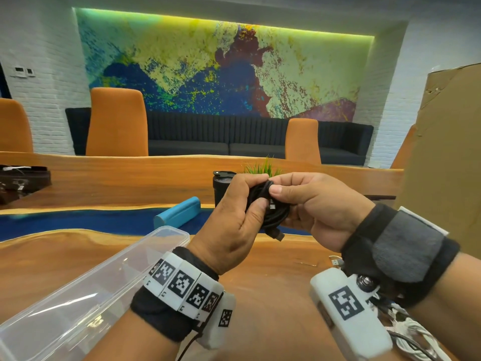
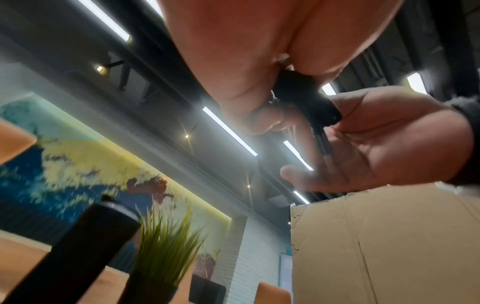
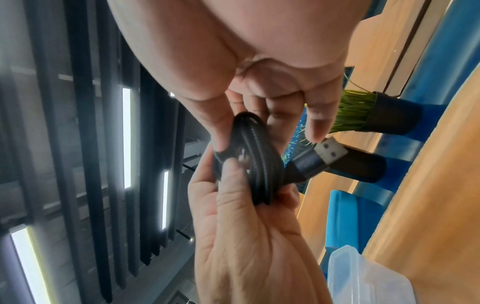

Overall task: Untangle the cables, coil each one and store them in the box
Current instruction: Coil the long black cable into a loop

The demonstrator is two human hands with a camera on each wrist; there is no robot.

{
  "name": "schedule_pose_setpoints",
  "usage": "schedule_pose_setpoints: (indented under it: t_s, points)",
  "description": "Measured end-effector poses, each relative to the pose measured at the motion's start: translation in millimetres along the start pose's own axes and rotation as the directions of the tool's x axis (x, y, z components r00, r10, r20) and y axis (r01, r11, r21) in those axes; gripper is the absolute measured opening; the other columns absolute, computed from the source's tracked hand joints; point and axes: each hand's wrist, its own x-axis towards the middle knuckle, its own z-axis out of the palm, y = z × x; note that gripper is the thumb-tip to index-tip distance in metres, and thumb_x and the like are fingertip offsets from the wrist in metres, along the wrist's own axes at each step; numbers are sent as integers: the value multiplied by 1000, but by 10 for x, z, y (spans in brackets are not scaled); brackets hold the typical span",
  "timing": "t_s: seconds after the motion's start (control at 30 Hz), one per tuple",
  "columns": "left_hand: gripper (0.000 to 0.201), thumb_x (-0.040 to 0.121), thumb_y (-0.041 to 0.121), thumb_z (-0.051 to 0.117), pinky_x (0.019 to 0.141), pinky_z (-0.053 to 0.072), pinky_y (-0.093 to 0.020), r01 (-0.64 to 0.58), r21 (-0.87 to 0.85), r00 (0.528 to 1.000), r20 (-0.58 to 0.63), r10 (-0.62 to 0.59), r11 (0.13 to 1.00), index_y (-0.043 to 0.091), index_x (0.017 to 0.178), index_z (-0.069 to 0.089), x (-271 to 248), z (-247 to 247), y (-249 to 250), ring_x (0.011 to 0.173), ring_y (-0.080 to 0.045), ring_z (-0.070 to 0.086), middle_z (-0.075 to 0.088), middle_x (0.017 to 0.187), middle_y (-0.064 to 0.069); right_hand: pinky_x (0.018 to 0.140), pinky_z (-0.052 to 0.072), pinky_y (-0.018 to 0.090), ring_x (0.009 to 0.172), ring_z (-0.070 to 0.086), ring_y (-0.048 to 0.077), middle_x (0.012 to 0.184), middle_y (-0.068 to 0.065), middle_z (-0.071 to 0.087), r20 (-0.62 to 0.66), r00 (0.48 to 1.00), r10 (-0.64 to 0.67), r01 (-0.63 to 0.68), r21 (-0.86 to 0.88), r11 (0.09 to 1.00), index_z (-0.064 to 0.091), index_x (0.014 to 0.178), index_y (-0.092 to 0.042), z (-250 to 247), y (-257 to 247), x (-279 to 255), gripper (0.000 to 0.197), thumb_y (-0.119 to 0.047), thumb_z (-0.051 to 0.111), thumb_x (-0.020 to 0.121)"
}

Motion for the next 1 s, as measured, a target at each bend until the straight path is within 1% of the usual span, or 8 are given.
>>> schedule_pose_setpoints:
  t_s: [0.07,0.13,0.23,0.43,0.57,0.7,0.83,1.0]
  points:
    - [29,99,21,48,85,49,-14,27,-55,1000,16,-26,998,30,126,44,-1,-28,-19,103,-1,59,56,114,11,80,45,42,84,59,25,84,7,66,31,999,22,-22,-9,1000,68,102,-9,-24,-32,-13,14,-14,59,92]
    - [22,99,21,51,75,51,-15,70,-106,998,6,-70,992,31,118,49,16,-57,-9,93,0,62,60,106,9,83,43,45,86,58,26,84,9,66,59,998,12,-6,-89,996,68,103,-5,-62,-103,-22,17,-14,59,92]
    - [13,101,14,53,66,48,-13,147,-198,987,-40,-157,969,21,110,57,47,-72,33,82,0,64,66,98,4,97,47,52,88,64,25,89,13,71,26,999,-32,38,-286,958,69,102,-2,-98,-213,-18,18,-15,63,92]
    - [12,100,21,53,65,50,-16,187,-179,976,-80,-203,966,21,110,59,70,-53,41,84,-3,66,68,99,2,75,58,37,72,66,16,84,10,72,8,999,-48,48,-337,940,67,105,-3,-118,-228,-25,17,-14,61,94]
    - [16,99,30,55,69,53,-23,200,-182,970,-101,-221,963,23,112,59,71,-67,33,91,-12,67,68,103,0,75,58,37,73,67,17,88,14,73,2,999,-44,43,-297,954,67,107,-2,-118,-222,-28,18,-13,63,92]
    - [17,99,23,57,61,48,-20,304,-268,939,-76,-334,914,19,115,57,82,-60,55,76,-7,63,67,96,0,66,58,32,69,66,19,89,19,73,-15,999,-42,36,-275,961,66,107,-4,-178,-191,-22,17,-11,65,91]
    - [20,100,21,54,59,46,-29,405,-380,899,3,-437,831,15,119,56,95,-66,110,64,-12,55,63,91,-4,53,53,26,56,63,15,78,14,68,-80,997,17,-34,-219,975,65,100,-3,-319,-170,-53,11,-6,62,90]
    - [13,99,21,56,59,42,-29,433,-371,887,15,-461,821,21,111,60,106,-36,73,60,-9,54,66,86,0,57,53,26,56,64,16,80,16,66,-212,961,178,-238,-308,921,62,108,1,-855,-54,-119,19,-6,59,91]
